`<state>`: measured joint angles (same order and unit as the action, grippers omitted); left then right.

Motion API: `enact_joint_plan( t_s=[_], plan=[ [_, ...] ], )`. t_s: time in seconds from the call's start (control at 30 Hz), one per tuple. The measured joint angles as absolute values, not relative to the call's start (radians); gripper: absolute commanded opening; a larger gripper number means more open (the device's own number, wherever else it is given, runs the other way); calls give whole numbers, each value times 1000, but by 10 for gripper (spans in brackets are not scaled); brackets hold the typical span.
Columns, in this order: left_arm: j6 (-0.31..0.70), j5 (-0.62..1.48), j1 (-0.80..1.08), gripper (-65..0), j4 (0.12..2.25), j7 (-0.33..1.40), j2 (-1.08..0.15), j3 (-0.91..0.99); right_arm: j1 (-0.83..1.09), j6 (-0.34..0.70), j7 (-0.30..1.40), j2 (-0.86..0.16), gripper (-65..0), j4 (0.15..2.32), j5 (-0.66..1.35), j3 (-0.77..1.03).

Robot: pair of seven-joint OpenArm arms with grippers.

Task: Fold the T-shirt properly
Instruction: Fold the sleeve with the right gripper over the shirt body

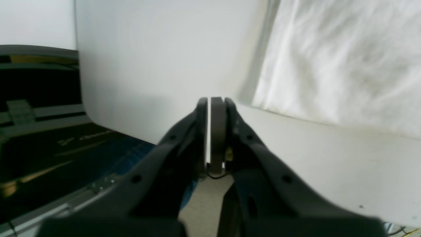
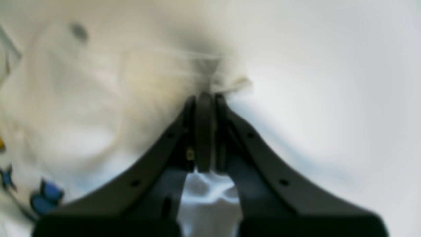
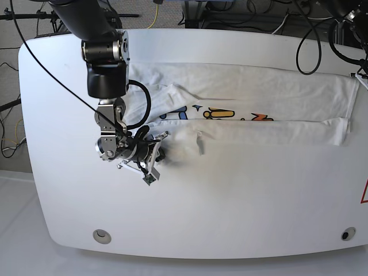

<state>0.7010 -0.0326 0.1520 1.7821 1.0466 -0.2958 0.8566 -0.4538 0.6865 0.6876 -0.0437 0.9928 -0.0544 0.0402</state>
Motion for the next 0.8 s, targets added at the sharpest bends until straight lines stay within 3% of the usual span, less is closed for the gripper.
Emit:
enact_joint_plan(
  t_s=[0.33, 0.8],
  plan=[
    [701, -33, 151, -650, 1781, 1047, -292, 856, -313, 693, 918, -47, -650, 1465, -64, 44],
    [701, -34, 149, -650, 1781, 1047, -292, 844, -165, 700, 1156, -47, -650, 1871, -51, 41]
  ],
)
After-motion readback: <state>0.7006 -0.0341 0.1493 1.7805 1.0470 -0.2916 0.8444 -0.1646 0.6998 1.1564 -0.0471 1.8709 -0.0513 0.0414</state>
